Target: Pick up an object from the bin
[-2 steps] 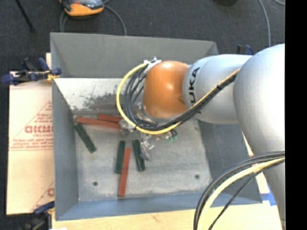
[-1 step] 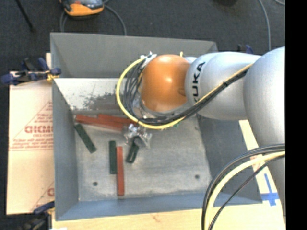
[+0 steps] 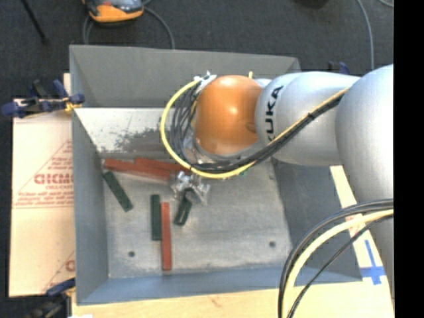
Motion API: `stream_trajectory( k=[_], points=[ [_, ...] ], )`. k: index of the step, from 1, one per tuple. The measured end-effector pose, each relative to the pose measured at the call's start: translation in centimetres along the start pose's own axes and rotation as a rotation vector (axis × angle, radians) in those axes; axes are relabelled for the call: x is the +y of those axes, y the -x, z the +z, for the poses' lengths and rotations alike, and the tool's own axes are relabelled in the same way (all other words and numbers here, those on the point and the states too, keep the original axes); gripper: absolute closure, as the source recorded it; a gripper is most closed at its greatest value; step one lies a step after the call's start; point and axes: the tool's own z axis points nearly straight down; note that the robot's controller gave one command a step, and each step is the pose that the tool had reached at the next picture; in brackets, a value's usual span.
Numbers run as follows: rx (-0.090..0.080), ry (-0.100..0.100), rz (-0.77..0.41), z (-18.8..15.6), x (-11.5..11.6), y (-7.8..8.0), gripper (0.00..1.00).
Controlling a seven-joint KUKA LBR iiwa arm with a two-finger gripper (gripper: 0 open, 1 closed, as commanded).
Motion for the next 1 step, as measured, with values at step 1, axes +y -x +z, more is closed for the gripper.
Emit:
stream_trajectory(
  k=[1],
  points=[
    [0.008, 0.005, 0.000, -4.27, 0.10, -0.15, 1.00]
  ],
)
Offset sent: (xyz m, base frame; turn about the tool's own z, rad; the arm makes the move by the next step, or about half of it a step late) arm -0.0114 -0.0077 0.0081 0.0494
